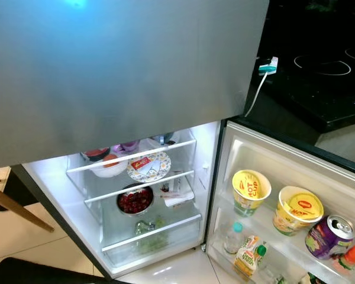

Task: Restocking fridge

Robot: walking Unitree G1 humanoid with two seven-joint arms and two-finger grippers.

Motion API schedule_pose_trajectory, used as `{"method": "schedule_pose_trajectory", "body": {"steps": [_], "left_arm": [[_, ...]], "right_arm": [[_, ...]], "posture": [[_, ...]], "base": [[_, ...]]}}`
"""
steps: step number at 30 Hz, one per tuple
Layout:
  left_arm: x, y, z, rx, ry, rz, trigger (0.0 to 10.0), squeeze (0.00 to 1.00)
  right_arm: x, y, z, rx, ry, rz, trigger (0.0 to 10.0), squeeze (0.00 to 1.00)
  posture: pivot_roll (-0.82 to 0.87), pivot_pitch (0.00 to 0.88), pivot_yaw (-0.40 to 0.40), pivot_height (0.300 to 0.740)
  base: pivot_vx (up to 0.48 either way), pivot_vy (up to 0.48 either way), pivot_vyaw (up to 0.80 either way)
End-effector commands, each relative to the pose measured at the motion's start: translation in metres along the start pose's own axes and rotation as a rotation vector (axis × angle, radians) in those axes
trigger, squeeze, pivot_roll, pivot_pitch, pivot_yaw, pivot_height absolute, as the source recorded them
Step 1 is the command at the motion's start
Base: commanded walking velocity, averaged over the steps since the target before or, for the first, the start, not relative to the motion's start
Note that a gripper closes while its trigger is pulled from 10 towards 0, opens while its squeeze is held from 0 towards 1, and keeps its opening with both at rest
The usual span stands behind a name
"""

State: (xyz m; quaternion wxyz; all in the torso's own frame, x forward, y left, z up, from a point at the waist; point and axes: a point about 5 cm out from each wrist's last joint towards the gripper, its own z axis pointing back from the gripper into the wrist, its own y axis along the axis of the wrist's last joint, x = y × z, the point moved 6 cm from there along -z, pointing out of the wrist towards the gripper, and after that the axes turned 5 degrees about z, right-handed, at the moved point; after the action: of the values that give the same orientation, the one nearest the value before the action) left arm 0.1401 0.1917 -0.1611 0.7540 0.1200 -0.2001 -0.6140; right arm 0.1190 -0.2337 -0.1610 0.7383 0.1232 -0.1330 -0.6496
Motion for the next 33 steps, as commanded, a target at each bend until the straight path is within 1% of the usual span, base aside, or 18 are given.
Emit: {"method": "schedule_pose_trajectory", "body": {"steps": [1,12,33], "left_arm": [[0.0017,-0.0112,0.0009,-0.034,-0.003,-0.001,10.0,0.0],[0.0055,-0.01,-0.0001,-0.033,-0.013,-0.005,10.0,0.0],[0.007,-0.0094,-0.0005,-0.033,-0.018,-0.005,10.0,0.0]], "right_arm": [[-0.0029,-0.0057,0.0003,-0.013,0.008,0.004,10.0,0.0],[-0.0015,-0.0053,0.0005,-0.013,0.005,0.008,10.0,0.0],[0.0025,-0.0039,0.0011,-0.014,0.001,0.027,10.0,0.0]], "posture": [[-0.06,0.007,-0.007,0.74],[-0.06,0.004,-0.007,0.74],[-0.07,0.0,-0.013,0.74]], "base": [[-0.33,0.0,0.0],[-0.325,0.0,0.0],[-0.314,0.0,0.0]]}}
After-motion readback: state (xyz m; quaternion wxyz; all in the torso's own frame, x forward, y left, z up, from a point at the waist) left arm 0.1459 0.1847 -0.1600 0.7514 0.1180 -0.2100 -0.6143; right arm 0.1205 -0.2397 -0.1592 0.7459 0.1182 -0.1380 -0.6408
